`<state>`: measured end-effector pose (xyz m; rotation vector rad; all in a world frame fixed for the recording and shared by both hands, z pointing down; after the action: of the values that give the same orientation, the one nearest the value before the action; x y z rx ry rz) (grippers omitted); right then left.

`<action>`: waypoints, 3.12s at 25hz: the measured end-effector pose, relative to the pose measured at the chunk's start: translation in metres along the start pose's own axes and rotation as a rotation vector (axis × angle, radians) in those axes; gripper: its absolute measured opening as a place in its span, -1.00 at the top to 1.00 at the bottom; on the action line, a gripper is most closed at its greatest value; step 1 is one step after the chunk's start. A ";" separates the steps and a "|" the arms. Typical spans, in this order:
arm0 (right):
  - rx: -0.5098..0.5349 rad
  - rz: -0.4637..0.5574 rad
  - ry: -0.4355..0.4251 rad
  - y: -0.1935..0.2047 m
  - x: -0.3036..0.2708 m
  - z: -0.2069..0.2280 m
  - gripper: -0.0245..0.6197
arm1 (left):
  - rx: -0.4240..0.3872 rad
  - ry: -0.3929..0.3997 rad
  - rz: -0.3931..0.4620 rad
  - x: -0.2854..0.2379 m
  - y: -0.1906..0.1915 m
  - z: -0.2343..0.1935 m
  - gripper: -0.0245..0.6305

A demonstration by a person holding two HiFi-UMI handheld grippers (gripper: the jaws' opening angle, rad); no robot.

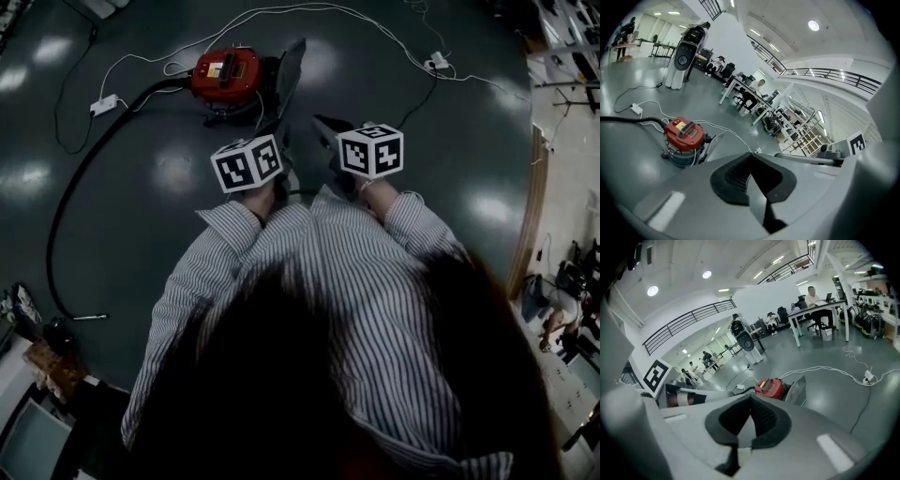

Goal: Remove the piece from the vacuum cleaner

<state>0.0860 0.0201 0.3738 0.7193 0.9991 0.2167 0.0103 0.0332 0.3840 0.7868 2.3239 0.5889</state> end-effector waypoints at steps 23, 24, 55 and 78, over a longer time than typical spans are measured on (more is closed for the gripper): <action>-0.004 -0.214 -0.011 -0.043 -0.142 0.007 0.92 | 0.156 -0.060 -0.026 -0.063 -0.061 -0.112 0.91; -0.004 -0.228 -0.012 -0.038 -0.151 0.010 0.92 | 0.173 -0.069 -0.028 -0.067 -0.057 -0.121 0.91; -0.101 -0.481 0.156 0.092 -0.393 0.125 0.50 | 0.336 -0.155 -0.037 -0.159 0.057 -0.311 0.91; -0.239 -0.454 0.226 0.103 -0.407 0.147 0.83 | 0.354 -0.174 -0.008 -0.160 0.070 -0.320 0.91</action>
<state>0.0030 -0.1639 0.7699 0.2413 1.2990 0.0186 -0.0743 -0.0882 0.7171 0.9461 2.2947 0.0971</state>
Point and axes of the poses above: the fingertips, and each gripper's own axes: x backward along the fingers, z to its right, y out of its underside, the point moved 1 cm from there along x, backward along the fingers, and after that the axes turned 15 degrees about y, right-handed, at the moved point
